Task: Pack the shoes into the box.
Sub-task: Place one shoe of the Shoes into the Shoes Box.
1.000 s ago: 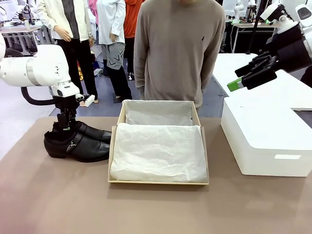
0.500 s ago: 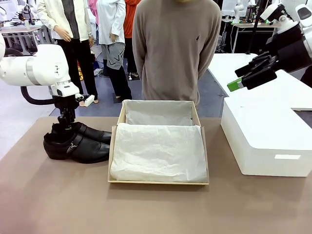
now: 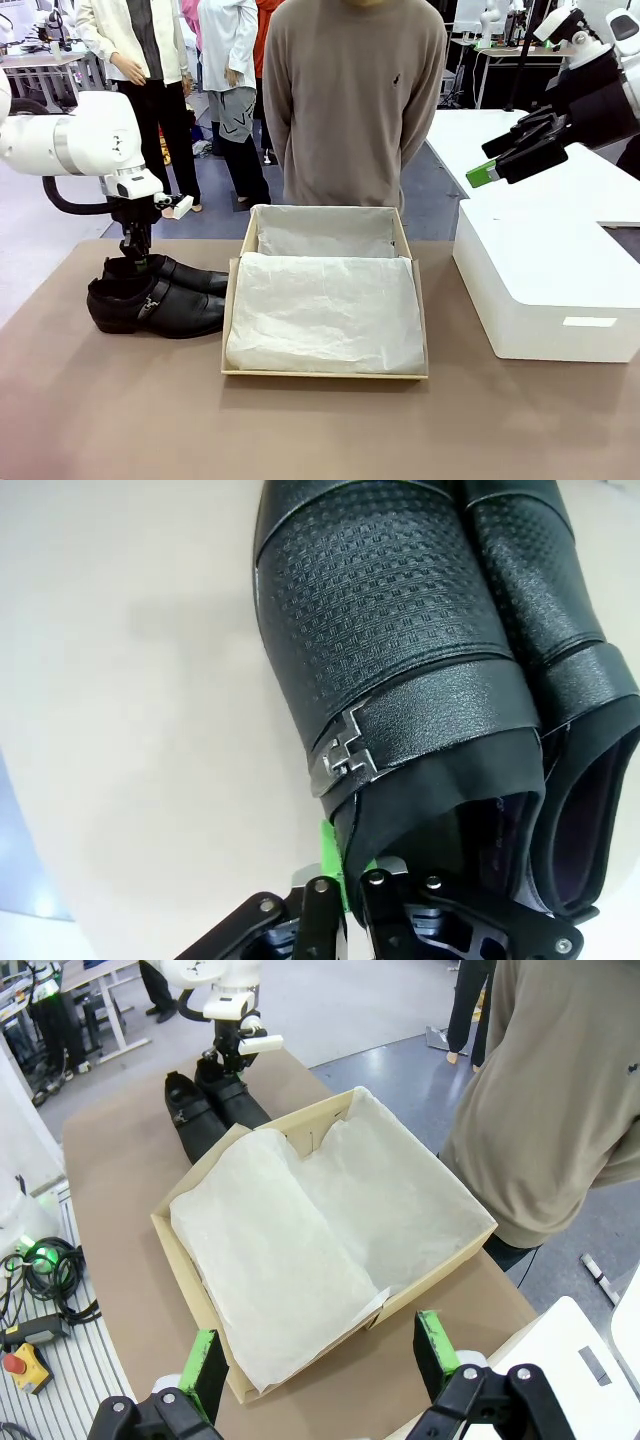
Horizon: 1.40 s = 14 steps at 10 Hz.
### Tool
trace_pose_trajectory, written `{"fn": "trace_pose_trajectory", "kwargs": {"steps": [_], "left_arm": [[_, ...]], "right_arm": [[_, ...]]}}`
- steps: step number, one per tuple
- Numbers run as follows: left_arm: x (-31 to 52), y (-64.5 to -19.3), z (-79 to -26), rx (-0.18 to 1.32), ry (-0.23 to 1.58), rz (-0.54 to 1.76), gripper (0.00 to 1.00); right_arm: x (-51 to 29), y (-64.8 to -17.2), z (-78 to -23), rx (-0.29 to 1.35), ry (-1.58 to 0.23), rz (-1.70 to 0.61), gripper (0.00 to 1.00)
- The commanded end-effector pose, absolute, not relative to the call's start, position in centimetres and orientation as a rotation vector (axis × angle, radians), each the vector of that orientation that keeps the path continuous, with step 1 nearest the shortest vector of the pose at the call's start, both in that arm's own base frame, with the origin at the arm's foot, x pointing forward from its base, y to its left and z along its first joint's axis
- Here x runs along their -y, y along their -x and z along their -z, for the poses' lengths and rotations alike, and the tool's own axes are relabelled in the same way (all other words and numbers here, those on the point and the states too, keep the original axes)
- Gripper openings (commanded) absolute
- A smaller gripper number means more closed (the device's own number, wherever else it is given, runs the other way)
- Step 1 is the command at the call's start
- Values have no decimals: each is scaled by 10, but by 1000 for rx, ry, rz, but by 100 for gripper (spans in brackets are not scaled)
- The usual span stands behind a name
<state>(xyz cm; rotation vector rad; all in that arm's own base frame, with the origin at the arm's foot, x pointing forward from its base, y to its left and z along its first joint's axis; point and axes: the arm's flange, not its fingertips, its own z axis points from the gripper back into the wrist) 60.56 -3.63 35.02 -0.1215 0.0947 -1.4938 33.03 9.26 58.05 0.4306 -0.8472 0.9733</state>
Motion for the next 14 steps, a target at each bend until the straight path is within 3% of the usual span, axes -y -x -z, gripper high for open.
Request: {"fn": "trace_pose_trajectory", "kwargs": {"steps": [1,6,10,14], "left_arm": [[35,-606,-348,-127,63,1454,0],[25,-624,-379,-81,-51,1423,0],[5,-649,-444,-8,-152,1385,0],[2,-665,-511,52,-117,1419,0]], "right_arm": [[-92,-332,-581,861,-442,-987,100],[-92,-332,-581,861,-442,-987,100],[-92,-332,-581,861,-442,-987,100],[-92,-332,-581,861,-442,-987,100]]}}
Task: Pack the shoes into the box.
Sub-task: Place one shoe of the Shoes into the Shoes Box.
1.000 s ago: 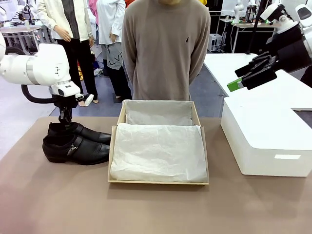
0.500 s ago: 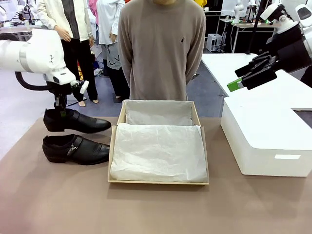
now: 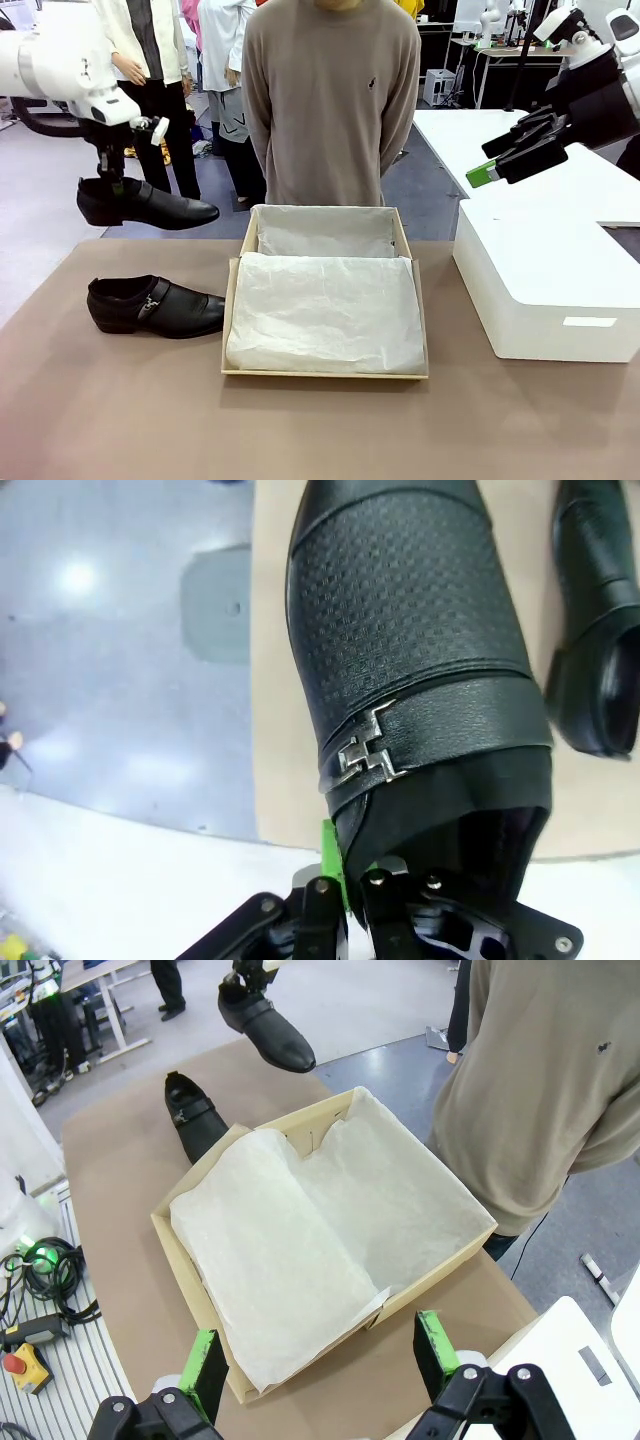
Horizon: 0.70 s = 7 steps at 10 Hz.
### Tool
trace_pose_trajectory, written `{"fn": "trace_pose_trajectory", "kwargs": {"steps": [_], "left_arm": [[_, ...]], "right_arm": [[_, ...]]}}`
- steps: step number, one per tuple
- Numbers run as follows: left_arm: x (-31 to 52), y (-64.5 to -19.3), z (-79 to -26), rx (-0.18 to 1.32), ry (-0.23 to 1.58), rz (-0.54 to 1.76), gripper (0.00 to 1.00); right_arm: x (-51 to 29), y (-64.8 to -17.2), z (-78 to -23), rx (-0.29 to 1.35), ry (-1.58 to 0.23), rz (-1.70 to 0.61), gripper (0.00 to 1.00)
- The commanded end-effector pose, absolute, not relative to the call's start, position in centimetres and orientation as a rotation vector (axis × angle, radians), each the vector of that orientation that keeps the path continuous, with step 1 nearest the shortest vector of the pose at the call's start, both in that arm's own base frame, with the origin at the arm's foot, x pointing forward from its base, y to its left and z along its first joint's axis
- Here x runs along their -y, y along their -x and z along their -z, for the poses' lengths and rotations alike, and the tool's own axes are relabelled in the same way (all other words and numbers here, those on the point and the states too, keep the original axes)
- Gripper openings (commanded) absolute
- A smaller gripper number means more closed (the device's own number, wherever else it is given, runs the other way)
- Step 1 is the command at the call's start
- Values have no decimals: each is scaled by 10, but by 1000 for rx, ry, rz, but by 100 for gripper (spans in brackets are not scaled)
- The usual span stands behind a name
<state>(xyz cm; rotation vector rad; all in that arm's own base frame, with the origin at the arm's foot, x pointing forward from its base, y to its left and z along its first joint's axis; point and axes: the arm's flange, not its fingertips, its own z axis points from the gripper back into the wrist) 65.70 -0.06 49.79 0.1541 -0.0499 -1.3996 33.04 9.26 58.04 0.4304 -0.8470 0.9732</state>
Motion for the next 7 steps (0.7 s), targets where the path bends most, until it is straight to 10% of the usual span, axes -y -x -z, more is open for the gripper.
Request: {"fn": "trace_pose_trajectory", "kwargs": {"steps": [1,7], "left_arm": [[12,-664,-524,36,-88,1406,0],[73,-646,-553,54,55,1394,0]], "right_arm": [[-92,-332,-581,861,-442,-987,100],[-92,-332,-581,861,-442,-987,100]]}}
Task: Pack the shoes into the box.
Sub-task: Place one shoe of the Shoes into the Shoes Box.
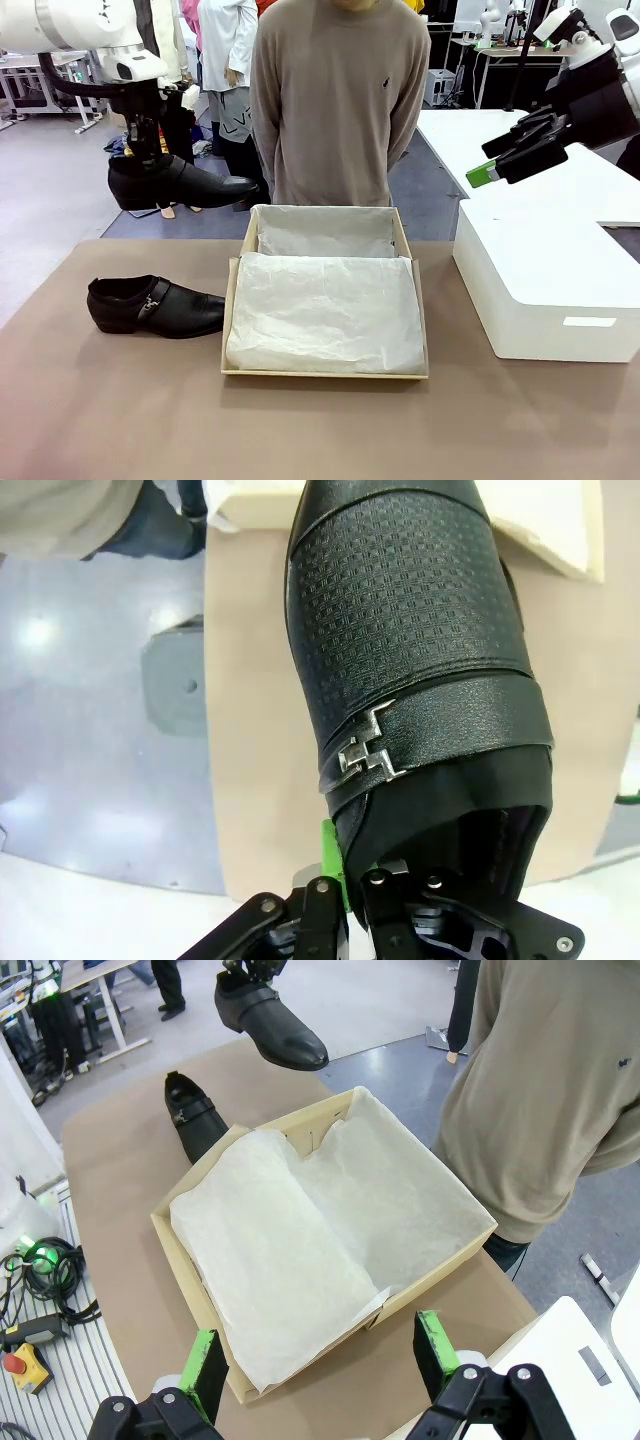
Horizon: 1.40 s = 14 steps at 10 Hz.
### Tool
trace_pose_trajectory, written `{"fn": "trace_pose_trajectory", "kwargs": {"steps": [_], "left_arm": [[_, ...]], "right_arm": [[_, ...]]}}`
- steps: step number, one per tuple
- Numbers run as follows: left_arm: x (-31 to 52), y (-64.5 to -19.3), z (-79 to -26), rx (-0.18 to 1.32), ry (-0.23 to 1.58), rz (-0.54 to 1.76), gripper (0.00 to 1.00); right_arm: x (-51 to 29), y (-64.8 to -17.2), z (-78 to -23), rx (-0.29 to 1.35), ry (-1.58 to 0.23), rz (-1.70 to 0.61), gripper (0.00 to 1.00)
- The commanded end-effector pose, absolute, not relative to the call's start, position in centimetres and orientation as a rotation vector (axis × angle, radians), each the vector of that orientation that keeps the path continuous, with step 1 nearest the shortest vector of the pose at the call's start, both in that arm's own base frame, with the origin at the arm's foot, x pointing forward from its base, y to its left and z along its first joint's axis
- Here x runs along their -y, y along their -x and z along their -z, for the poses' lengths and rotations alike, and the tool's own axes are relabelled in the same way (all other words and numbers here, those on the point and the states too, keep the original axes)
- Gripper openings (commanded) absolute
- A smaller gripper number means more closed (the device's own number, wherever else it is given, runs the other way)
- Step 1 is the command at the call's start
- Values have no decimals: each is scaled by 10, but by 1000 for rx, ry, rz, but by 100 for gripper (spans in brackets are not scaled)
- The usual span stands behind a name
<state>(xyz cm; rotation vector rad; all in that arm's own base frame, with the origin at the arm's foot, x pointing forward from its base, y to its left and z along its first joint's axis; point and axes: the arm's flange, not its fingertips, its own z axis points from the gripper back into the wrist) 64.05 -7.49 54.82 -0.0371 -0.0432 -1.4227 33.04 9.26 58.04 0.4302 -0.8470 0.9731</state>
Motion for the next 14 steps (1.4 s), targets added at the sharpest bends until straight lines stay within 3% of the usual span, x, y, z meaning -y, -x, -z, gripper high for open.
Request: {"fn": "trace_pose_trajectory", "kwargs": {"steps": [1,8,14], "left_arm": [[76,-646,-554,57,81,1375,0],[78,-642,-544,39,47,1414,0],[193,-651,-561,-54,81,1454,0]], "right_arm": [[-92,-332,-581,861,-442,-987,100],[-92,-332,-581,861,-442,-987,100],[-92,-332,-581,861,-442,-987,100]]}}
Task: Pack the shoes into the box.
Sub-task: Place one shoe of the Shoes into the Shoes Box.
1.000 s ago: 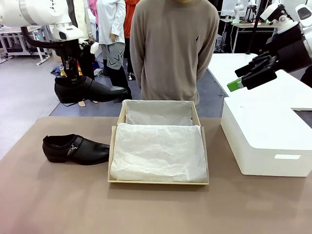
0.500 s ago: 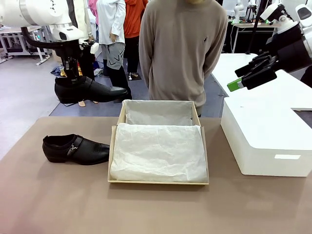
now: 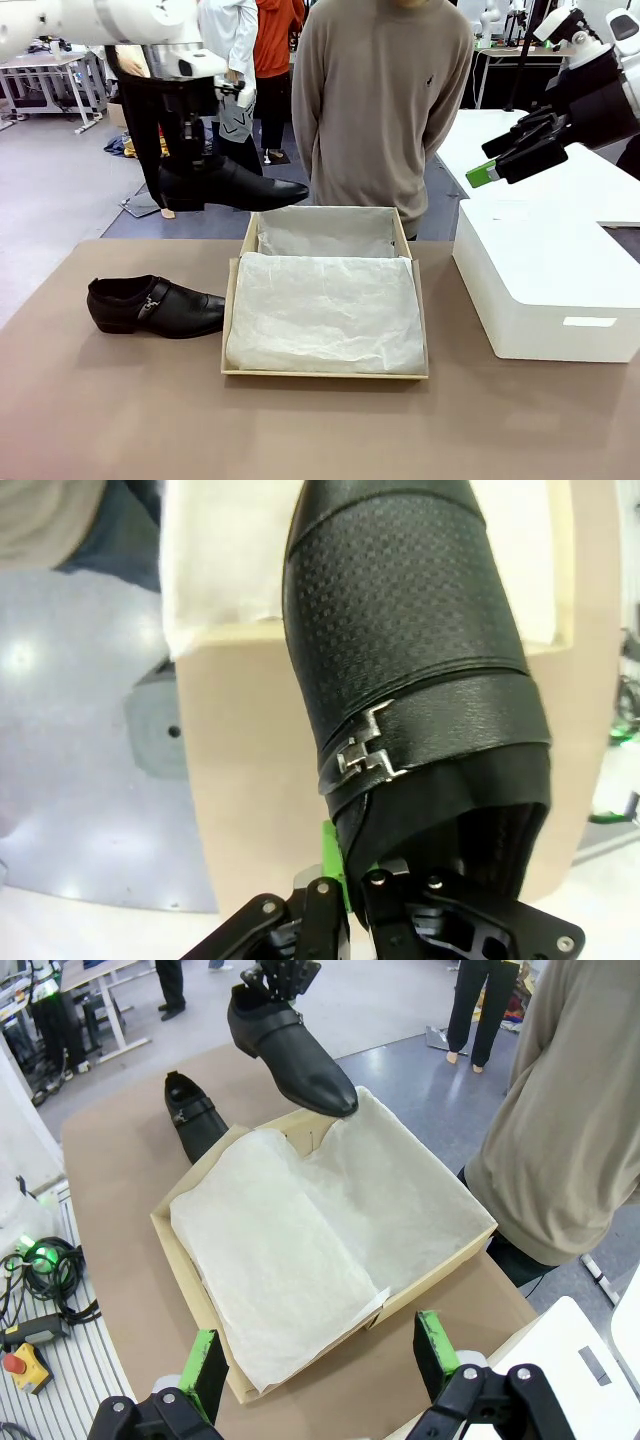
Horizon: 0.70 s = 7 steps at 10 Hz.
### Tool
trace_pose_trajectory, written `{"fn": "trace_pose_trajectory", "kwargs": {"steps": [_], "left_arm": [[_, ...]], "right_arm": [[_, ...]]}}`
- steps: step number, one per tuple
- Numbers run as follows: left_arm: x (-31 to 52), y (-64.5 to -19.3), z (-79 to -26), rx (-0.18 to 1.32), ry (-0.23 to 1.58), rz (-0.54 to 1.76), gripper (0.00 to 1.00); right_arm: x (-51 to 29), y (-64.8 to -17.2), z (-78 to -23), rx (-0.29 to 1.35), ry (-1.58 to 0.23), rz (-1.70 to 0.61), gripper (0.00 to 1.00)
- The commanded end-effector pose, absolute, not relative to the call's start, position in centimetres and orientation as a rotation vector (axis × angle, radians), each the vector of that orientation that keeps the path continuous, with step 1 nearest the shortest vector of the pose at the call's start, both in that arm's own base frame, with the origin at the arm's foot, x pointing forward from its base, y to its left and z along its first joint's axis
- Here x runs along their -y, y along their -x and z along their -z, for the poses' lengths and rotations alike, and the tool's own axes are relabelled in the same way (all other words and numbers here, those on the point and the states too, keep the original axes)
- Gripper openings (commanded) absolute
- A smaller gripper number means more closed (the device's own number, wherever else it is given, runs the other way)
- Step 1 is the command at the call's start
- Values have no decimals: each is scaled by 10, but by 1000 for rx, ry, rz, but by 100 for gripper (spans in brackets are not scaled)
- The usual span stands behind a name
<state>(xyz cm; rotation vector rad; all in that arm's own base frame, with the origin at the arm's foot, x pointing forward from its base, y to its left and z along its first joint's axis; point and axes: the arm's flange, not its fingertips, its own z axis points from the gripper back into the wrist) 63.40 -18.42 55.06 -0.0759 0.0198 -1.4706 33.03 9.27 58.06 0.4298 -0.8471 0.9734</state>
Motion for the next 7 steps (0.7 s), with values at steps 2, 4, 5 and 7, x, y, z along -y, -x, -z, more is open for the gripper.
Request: {"fn": "trace_pose_trajectory", "kwargs": {"steps": [2,4,5,7], "left_arm": [[234,-652,-559,-81,86,1460,0],[268,-650,-549,-49,61,1491,0],[281,-650,-541,-28,66,1503,0],[296,-650,-529,-5,92,1491,0]], "right_arm": [[-92,-332,-581,861,-442,-987,100],[-92,-332,-581,861,-442,-987,100],[-92,-332,-581,861,-442,-987,100],[-92,-332,-581,861,-442,-987,100]]}}
